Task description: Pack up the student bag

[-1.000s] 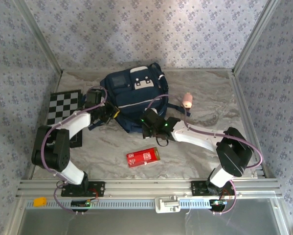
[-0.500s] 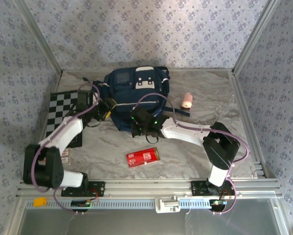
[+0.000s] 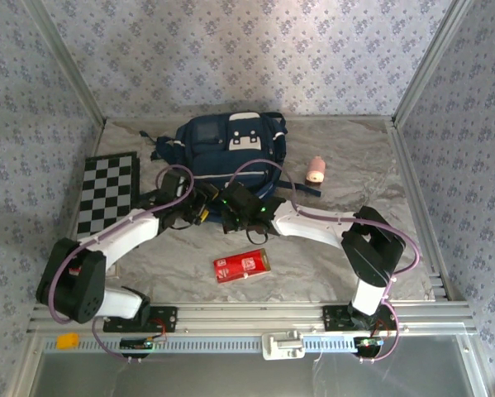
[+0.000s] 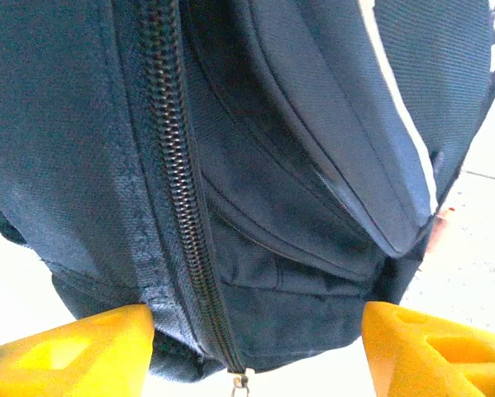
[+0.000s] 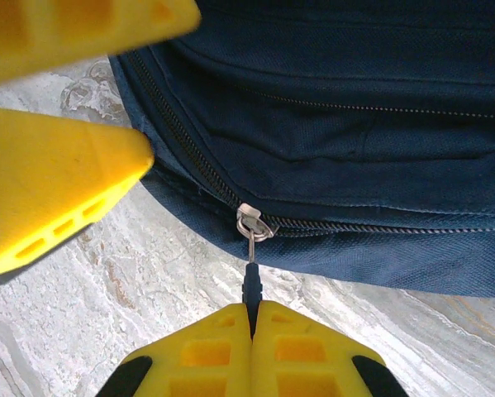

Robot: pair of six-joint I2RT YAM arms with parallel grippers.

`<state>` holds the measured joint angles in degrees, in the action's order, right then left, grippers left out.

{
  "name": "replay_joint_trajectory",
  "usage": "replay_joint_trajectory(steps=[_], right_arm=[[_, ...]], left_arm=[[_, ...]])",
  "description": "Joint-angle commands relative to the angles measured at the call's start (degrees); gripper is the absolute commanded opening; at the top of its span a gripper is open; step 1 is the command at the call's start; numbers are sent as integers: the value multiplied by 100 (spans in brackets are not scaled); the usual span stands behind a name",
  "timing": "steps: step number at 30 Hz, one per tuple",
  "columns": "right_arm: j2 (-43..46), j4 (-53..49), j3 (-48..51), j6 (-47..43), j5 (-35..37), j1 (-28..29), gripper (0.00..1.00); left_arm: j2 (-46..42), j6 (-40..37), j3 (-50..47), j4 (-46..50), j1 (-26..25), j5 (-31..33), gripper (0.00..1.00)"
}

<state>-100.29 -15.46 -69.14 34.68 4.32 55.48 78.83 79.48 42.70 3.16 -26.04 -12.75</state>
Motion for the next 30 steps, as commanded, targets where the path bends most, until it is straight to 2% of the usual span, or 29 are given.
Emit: replay_joint_trajectory(steps=[1, 5, 10, 14, 18, 24, 27, 30], right_arm=[[-54, 11, -38, 76, 102, 71, 0], [-109, 21, -69, 83, 80, 77, 0], [-159, -209, -137, 74, 312, 66, 0], [-81, -152, -29, -37, 346, 25, 0], [-1, -282, 32, -205, 396, -24, 0], [522, -501, 748, -426, 532, -192, 0], [868, -386, 1106, -528, 369, -527, 0], [949, -584, 1026, -763, 499, -625, 0]], left_arm=[[240, 531, 36, -222, -85, 238, 63], [701, 499, 329, -197, -129, 265, 55], [890, 301, 494, 58, -147, 457, 33], [879, 139, 476, 207, -56, 493, 13], [674, -162, 506, 330, 107, 454, 0], [244, -932, 725, 753, 653, 179, 0], [223, -1304, 948, 926, 982, -124, 0], [333, -1580, 1138, 873, 1298, -607, 0]])
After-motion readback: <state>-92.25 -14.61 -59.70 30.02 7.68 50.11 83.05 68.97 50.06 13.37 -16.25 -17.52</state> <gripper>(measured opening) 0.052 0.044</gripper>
